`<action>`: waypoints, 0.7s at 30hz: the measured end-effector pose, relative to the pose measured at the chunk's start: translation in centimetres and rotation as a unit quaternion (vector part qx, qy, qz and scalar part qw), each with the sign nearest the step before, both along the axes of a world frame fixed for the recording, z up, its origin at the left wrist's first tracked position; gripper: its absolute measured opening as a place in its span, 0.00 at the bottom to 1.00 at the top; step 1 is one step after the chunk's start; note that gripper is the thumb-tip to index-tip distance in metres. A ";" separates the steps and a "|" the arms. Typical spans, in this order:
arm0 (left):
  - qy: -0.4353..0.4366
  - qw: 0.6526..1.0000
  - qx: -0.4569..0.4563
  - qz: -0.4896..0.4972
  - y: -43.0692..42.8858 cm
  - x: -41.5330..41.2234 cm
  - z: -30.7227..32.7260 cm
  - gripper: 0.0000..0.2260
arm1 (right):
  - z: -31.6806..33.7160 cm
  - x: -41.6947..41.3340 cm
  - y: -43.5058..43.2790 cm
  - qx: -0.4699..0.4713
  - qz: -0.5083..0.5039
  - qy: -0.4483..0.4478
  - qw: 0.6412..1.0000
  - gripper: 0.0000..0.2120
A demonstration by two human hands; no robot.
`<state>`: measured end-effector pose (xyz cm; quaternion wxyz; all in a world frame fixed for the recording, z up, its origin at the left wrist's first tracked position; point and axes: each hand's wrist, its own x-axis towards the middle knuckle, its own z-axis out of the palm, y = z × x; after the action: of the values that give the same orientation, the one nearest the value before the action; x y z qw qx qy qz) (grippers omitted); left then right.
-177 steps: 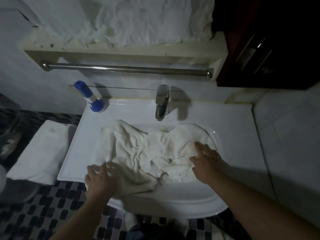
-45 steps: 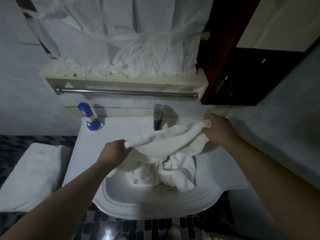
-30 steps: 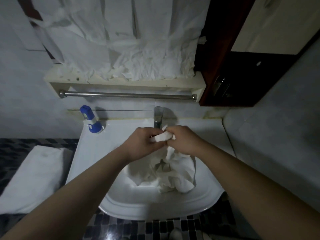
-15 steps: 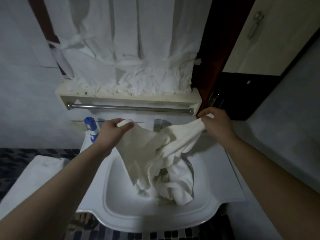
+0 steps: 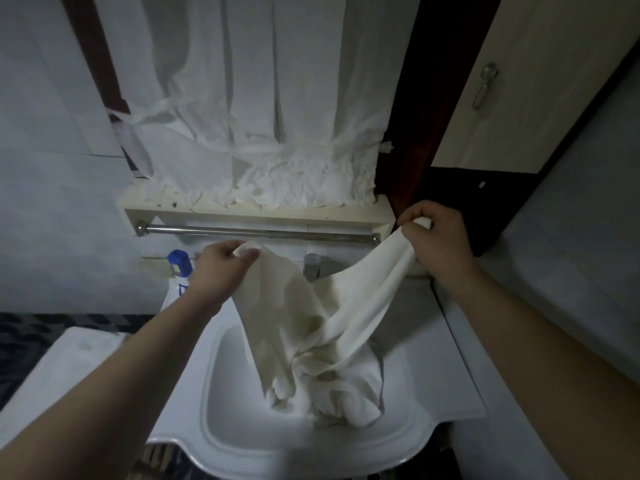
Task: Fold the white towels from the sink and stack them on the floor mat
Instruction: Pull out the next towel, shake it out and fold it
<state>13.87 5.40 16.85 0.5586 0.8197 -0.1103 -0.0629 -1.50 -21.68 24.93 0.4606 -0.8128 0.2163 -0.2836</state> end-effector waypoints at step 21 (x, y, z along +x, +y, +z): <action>-0.190 0.953 0.005 -0.237 -5.4 -4.8 4.8 0.07 | -1.7 1.8 7.1 0.064 0.213 -0.049 0.974 0.21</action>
<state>9.07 -0.04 21.64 0.4922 0.7695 -0.4054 -0.0368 0.29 -14.61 23.20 0.5718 -0.7941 0.0328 -0.2037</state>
